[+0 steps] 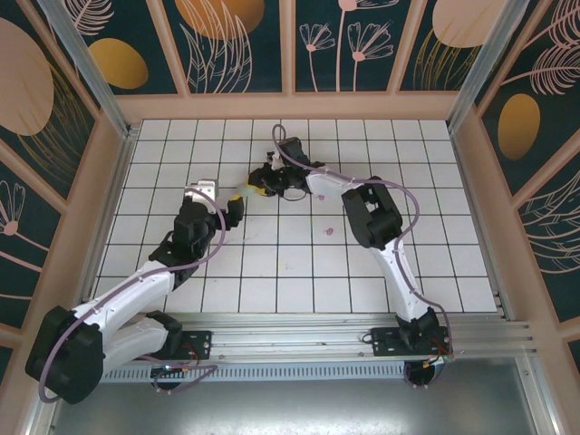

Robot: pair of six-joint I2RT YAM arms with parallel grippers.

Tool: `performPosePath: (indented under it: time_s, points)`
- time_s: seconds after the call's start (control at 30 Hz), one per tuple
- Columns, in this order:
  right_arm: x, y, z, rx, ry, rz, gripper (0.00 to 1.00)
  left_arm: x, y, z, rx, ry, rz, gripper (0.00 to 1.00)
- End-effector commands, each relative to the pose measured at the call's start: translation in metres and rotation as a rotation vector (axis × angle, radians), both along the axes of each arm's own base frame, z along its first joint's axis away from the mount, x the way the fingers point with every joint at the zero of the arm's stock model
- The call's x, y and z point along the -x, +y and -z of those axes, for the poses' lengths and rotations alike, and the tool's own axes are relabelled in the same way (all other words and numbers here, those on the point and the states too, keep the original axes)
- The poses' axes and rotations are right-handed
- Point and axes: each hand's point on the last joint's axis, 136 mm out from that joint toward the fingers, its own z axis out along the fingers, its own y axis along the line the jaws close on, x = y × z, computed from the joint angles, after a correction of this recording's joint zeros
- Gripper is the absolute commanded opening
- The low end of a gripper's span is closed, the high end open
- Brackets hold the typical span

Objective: Insert wireless bluetooth earbuds into charging case

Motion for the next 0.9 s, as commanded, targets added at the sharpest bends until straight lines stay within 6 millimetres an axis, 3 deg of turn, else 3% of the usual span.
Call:
performPosePath:
  time_s: [0.0,0.13,0.27,0.43,0.7,0.87]
  points:
    - [0.005,0.024,0.003,0.005,0.012,-0.007,0.12,0.000,0.006,0.002,0.008,0.006,-0.028,0.90]
    - [0.010,0.041,0.017,0.024,0.022,-0.017,0.13,0.000,0.009,0.008,-0.006,0.020,-0.037,0.90]
    - [0.012,0.045,0.026,0.048,0.025,-0.006,0.13,0.004,0.010,0.012,-0.007,0.026,-0.033,0.90]
    - [0.012,0.040,0.036,0.098,0.021,0.015,0.26,0.006,0.009,0.014,0.007,0.025,-0.025,0.90]
    - [0.014,0.042,0.018,0.142,-0.040,0.007,0.48,0.006,0.005,0.012,0.037,0.020,-0.011,0.91]
    - [0.013,0.037,0.005,0.185,-0.060,0.020,0.49,0.007,0.000,0.009,0.058,0.011,0.018,0.90]
